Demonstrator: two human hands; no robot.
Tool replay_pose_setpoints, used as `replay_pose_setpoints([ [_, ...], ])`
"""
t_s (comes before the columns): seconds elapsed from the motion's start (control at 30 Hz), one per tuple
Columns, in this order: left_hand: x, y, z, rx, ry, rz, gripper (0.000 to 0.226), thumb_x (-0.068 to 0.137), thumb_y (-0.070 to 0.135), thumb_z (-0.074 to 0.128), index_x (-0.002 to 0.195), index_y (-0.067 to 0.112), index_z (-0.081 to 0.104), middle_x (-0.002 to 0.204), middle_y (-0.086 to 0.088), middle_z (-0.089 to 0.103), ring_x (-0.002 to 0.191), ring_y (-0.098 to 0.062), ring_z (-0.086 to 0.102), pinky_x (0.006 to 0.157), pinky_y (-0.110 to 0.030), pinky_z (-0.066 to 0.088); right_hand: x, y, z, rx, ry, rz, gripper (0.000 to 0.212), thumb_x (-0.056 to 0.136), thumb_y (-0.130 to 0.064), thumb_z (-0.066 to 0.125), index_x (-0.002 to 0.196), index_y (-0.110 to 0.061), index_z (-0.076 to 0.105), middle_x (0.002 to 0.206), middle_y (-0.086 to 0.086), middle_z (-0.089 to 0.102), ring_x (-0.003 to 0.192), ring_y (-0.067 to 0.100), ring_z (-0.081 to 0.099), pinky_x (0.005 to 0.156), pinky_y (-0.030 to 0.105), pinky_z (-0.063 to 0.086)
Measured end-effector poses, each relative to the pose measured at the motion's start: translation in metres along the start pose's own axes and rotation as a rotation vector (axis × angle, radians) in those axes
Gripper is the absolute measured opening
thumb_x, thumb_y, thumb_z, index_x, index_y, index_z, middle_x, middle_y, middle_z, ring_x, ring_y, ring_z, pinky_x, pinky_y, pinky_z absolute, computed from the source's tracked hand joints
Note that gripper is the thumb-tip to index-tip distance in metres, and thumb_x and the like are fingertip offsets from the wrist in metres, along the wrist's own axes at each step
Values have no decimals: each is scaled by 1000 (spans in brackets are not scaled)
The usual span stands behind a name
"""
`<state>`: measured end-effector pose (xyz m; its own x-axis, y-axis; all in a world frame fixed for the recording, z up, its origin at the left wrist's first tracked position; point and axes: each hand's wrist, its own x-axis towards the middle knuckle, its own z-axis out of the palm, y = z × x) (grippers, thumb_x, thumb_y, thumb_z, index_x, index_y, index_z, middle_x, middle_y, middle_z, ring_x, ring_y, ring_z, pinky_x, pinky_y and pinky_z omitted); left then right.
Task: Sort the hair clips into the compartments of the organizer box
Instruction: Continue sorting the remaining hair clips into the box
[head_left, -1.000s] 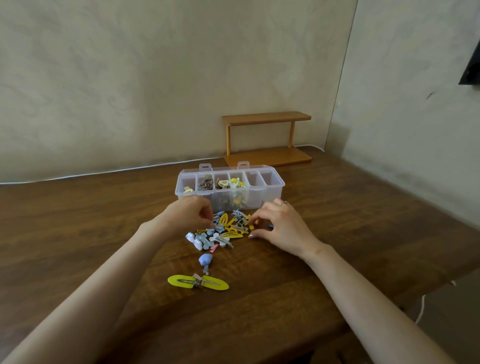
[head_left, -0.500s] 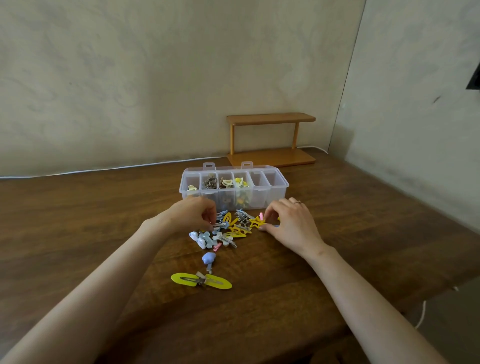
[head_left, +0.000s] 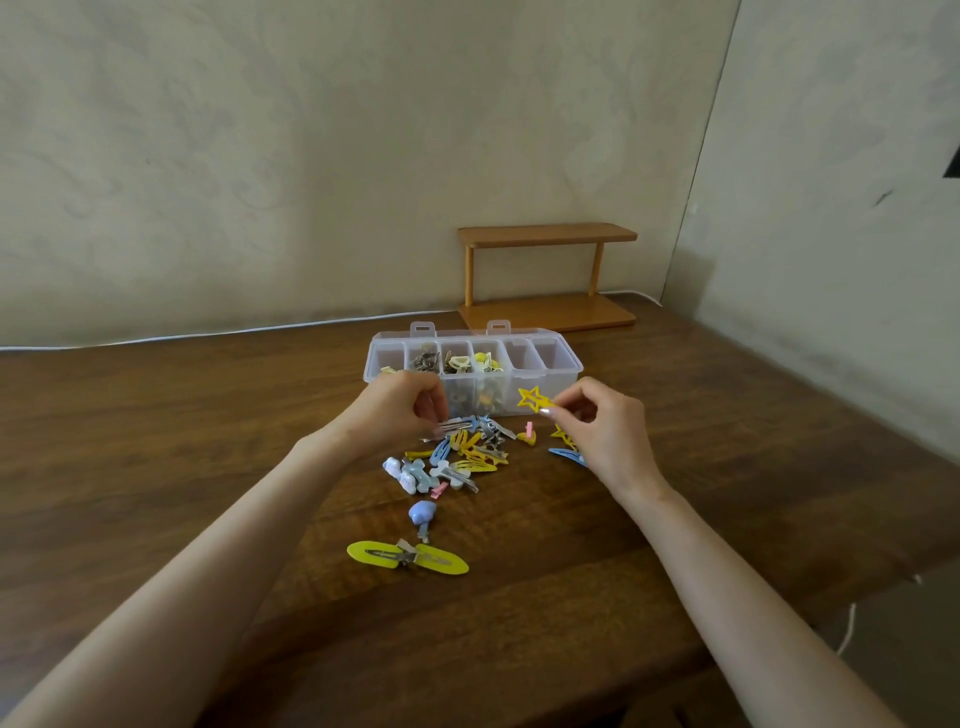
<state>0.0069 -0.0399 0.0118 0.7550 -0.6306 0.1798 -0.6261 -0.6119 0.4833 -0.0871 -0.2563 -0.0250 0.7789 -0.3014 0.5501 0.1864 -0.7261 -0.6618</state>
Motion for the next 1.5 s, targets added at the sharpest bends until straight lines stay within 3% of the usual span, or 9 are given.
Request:
replay_pose_setpoints([
  [0.27,2,-1,7,-58,31,3,17,75,4,72,84,13,60,72,10,59,66,1,56,56,-4,44,18,-6,-6,21,148,-30,5,84,-9,69,88,-9,69,80,-3,64,71,1,57,64,3,43],
  [0.43,3,-6,11,-48,11,15,16,76,5,72,88,10,63,83,-2,65,74,-9,60,65,-15,50,43,-9,2,-52,152,-56,1,83,-7,68,83,-6,68,80,0,66,72,9,58,61,7,43],
  [0.63,3,-6,12,-2,20,19,15,76,8,71,87,14,63,83,3,63,75,-8,60,62,-11,47,70,-10,21,-273,56,-85,7,85,-6,63,79,-5,67,85,8,65,81,19,58,74,33,51],
  [0.8,3,-7,12,34,30,44,13,79,11,70,90,14,64,84,5,62,75,-5,58,62,-10,45,70,-9,27,-385,4,-119,10,87,-17,65,86,-11,73,89,5,66,88,20,53,80,29,42],
  [0.93,4,-7,12,54,43,51,12,80,11,69,89,15,64,83,7,61,72,-1,56,60,-9,43,57,-8,17,-322,71,-141,9,86,-17,65,86,-12,72,86,1,64,82,14,47,71,26,37],
  [1.1,5,-8,13,89,51,39,12,81,13,67,92,16,63,87,6,62,80,-7,59,68,-15,47,41,4,-5,-305,83,-49,9,87,-18,65,94,-17,71,92,-2,67,88,13,56,70,25,44],
  [1.2,6,-8,14,96,88,21,10,83,17,66,90,18,59,86,7,59,81,-9,58,65,-16,45,37,17,-20,-380,-25,100,10,87,-21,65,95,-21,71,101,-2,68,101,17,58,78,29,45],
  [1.3,8,-9,16,92,137,24,11,84,21,65,91,18,57,91,5,58,84,-12,58,73,-24,51,34,25,-28,-440,-214,233,16,88,-19,64,101,-24,71,112,-1,66,115,18,54,92,36,45],
  [1.5,8,-7,18,101,144,68,9,85,22,63,91,16,59,90,3,57,83,-13,57,73,-25,50,29,26,-26,-450,-336,276,21,87,-21,66,107,-25,69,117,1,59,107,15,53,84,29,45],
])
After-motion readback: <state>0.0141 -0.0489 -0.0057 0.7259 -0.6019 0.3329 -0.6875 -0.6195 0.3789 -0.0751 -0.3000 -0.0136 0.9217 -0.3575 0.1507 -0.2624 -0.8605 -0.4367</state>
